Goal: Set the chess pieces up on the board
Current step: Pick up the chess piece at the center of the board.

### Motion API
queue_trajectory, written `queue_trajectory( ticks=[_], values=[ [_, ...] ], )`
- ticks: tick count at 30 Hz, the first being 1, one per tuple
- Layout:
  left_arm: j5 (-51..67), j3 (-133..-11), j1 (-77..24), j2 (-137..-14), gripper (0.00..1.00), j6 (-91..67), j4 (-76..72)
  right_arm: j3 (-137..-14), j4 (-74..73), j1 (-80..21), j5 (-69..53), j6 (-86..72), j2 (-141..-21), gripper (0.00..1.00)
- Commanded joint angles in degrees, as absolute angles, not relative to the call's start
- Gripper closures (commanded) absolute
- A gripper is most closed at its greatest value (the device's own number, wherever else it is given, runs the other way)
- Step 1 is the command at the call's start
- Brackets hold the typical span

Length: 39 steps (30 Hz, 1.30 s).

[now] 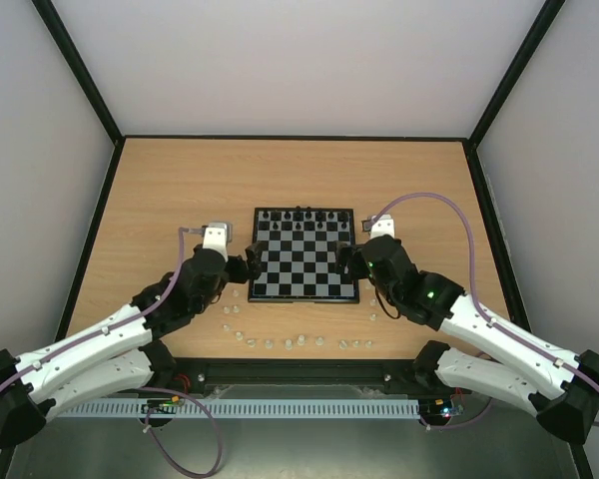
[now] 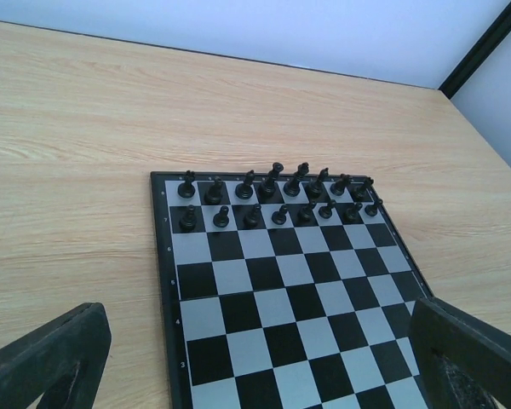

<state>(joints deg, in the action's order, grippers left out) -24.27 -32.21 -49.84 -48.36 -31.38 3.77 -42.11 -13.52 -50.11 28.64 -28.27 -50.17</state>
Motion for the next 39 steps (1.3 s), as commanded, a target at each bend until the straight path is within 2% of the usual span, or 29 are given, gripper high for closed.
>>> queue_trajectory(
  ticks=[1, 13, 32, 35, 39],
  values=[
    [-25.77, -30.45, -49.85, -46.20, 0.01, -31.16, 1.67, -40.68, -10.55, -49.84, 31.61, -27.08, -49.20, 0.02],
    [-26.89, -29.81, -49.73, -49.62, 0.01, -30.59, -0.17, -40.63, -11.56, -49.86, 29.94, -29.67, -52.25, 0.01],
    [-28.33, -29.81, -48.51, -52.68, 0.01, -35.16, 1.85, -45.47, -21.88, -49.60, 41.34, -35.87, -65.62, 0.01],
    [-27.93, -30.10, -48.45, -53.73, 0.01, -34.94, 1.89, -44.11, -21.53, -46.91, 38.10, -35.72, -65.94, 0.00],
    [-28.12, -30.44, -47.87, -54.44, 0.01, -34.72, 2.57, -42.35, -19.27, -39.93, 29.36, -34.03, -66.15, 0.08]
  ],
)
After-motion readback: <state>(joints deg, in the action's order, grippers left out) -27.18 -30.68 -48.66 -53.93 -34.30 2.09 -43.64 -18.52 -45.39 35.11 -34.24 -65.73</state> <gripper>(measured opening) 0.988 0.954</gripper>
